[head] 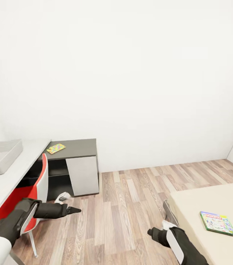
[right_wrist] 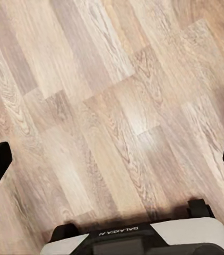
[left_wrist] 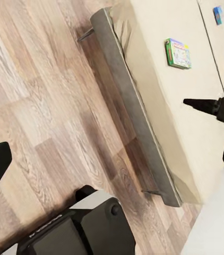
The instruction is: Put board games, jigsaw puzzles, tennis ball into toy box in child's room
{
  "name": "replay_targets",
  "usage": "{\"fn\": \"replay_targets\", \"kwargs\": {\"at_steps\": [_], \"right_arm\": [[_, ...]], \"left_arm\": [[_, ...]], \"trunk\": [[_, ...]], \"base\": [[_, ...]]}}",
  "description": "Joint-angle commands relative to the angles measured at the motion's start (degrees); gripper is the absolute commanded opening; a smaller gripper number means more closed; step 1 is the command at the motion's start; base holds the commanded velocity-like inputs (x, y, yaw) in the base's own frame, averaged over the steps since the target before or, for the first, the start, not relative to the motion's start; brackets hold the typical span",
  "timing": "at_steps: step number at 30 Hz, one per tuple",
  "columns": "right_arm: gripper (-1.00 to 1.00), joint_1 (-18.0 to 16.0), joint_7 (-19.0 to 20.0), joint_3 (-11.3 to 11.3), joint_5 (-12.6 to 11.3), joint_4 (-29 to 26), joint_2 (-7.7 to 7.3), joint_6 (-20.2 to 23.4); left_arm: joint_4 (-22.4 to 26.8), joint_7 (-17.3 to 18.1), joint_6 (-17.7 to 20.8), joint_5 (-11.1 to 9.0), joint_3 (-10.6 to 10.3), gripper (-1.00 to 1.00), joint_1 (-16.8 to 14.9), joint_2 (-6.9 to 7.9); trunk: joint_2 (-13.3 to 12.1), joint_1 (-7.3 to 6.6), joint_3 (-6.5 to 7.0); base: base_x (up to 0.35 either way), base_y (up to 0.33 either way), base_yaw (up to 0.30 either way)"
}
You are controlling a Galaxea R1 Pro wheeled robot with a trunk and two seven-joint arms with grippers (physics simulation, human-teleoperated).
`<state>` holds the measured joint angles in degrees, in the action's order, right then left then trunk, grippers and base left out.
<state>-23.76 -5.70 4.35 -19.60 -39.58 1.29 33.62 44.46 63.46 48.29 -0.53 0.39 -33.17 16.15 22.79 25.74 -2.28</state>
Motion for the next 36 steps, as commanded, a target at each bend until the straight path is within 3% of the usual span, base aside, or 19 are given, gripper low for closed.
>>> {"fn": "replay_targets", "kwargs": {"at_steps": [1, 9, 13, 18, 27, 36], "right_arm": [[1.00, 0.04, -0.47, 0.09, -0.60, -1.32, 0.01, 0.84], [1.00, -2.16, -2.05, -2.30, -2.70, -5.20, 2.24, -0.71], [1.00, -3.20, -0.76, -2.12, -2.13, -6.49, 3.54, -2.02], [1.00, -3.14, 0.85, -1.90, -1.90, -8.10, 3.61, -3.40], [1.00, -3.14, 3.74, -1.81, -1.85, -9.54, 3.63, -3.47], [1.00, -3.14, 3.76, -1.82, -1.84, -9.55, 3.63, -3.47]], "left_arm": [[0.15, 0.37, 0.39, -0.05, 0.25, 1.00, -0.05, 0.10], [-0.65, -1.62, -1.97, -0.13, 2.83, 1.00, -2.32, -2.01], [0.62, -0.83, -3.01, -0.29, 1.88, 1.00, -1.45, -2.00], [1.61, 0.77, -3.26, -0.34, 0.29, 1.00, -0.93, -1.85], [1.68, 1.83, -3.37, -0.35, 0.16, 1.00, -0.85, -1.83], [1.68, 1.84, -3.38, -0.29, 0.15, 1.00, -0.84, -1.83]], "trunk": [[0.13, 0.04, -0.15], [0.13, 0.04, -0.14], [0.13, 0.04, -0.14], [0.13, 0.04, -0.14], [0.13, 0.04, -0.14], [0.13, 0.04, -0.14]], "base": [[0.000, 0.000, -0.014], [0.000, 0.000, -0.001], [0.000, 0.000, 0.000], [0.029, 0.000, 0.000], [0.138, 0.000, 0.000], [0.123, 0.000, 0.000]]}}
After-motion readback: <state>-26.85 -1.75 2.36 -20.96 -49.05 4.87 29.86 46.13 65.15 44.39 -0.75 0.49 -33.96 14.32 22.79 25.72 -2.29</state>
